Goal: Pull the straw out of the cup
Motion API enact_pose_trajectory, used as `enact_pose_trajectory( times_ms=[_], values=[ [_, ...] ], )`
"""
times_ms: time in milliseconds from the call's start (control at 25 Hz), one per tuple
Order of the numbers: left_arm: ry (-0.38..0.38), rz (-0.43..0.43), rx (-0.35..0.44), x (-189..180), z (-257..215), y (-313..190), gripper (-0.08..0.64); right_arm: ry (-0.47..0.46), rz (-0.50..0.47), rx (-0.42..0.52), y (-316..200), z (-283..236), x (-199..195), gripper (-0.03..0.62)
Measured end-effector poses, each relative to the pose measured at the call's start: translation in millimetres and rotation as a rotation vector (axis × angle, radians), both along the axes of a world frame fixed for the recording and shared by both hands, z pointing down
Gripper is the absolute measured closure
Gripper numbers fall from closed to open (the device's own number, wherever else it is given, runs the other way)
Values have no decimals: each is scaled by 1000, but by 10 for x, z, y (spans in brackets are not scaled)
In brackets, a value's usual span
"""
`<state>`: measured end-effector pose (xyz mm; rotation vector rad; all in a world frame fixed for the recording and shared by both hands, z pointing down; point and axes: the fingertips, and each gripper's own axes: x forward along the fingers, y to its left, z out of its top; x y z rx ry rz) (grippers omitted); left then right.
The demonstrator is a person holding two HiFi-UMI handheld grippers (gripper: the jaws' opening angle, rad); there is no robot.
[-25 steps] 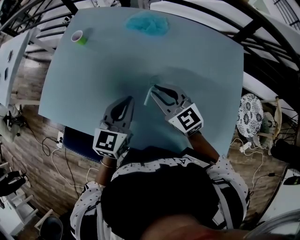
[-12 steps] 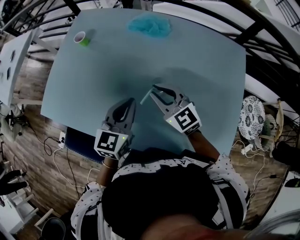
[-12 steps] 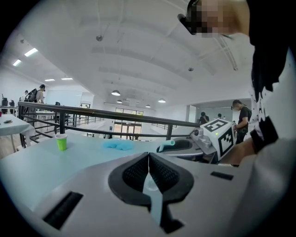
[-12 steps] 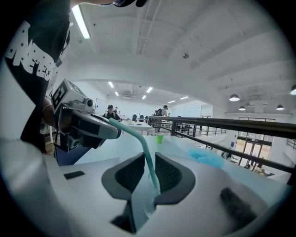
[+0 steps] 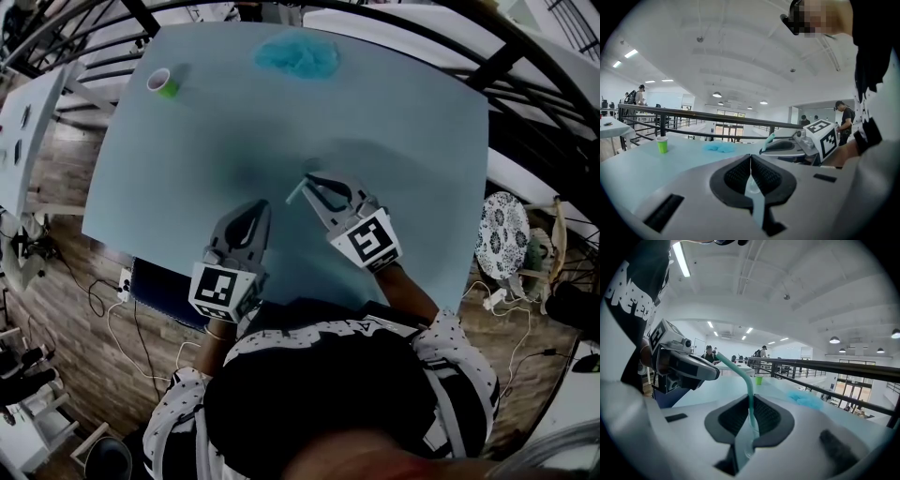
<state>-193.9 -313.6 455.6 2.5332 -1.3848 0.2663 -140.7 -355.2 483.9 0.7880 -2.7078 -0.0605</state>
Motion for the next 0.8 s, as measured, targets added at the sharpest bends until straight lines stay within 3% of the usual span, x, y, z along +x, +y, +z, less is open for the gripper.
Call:
enact_pose_trajectory(
  times_ms=[800],
  values=[
    [-15,12,25,128,-98,31,547,-57,54,77,-11,-347,200,548]
  ],
)
